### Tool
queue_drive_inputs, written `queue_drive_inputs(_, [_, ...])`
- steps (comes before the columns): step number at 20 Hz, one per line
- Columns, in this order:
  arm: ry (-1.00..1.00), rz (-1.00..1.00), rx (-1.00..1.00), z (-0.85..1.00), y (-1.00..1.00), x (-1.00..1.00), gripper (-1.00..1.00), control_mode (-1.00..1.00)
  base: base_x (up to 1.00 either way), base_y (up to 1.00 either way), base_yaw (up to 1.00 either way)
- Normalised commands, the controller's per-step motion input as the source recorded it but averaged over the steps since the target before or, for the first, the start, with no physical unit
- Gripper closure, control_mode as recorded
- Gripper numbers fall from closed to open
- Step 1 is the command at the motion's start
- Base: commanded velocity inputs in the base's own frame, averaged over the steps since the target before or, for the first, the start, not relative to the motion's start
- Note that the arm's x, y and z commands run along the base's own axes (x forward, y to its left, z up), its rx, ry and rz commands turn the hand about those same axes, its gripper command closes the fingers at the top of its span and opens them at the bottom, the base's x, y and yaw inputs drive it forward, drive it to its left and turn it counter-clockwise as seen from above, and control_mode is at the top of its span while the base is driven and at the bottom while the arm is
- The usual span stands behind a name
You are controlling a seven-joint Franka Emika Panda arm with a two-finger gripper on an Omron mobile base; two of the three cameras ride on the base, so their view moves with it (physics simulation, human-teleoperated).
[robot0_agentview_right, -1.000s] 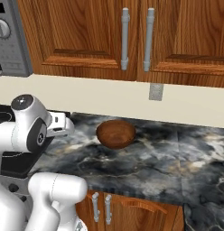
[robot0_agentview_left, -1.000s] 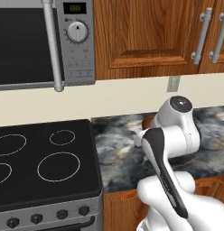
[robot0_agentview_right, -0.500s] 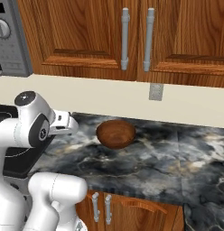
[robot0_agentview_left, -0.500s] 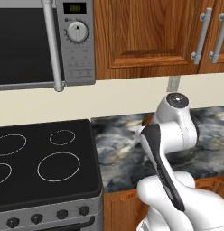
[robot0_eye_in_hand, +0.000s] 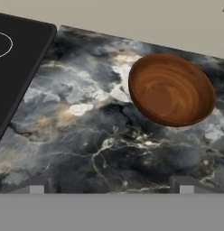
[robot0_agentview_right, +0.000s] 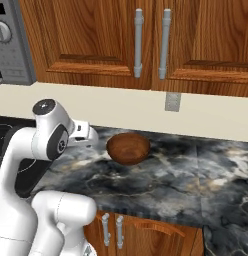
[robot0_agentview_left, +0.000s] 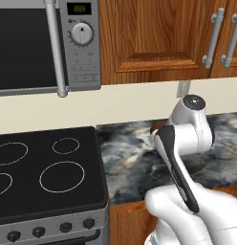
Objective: Pick the cup and bowl from the counter and place them on the counter next to the sink.
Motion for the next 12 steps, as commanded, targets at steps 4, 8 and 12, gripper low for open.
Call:
queue_drive_inputs(4, [0.00,0.00,0.00,-0.01,-0.07,0.28,-1.00,-1.00,0.00,0.00,0.00])
queue_drive_inputs(8, [0.00,0.00,0.00,-0.21,-0.07,0.28,-1.00,-1.00,0.00,0.00,0.00])
queue_drive_inputs(12, [0.00,0.00,0.00,-0.36,-0.17,0.34,-1.00,-1.00,0.00,0.00,0.00])
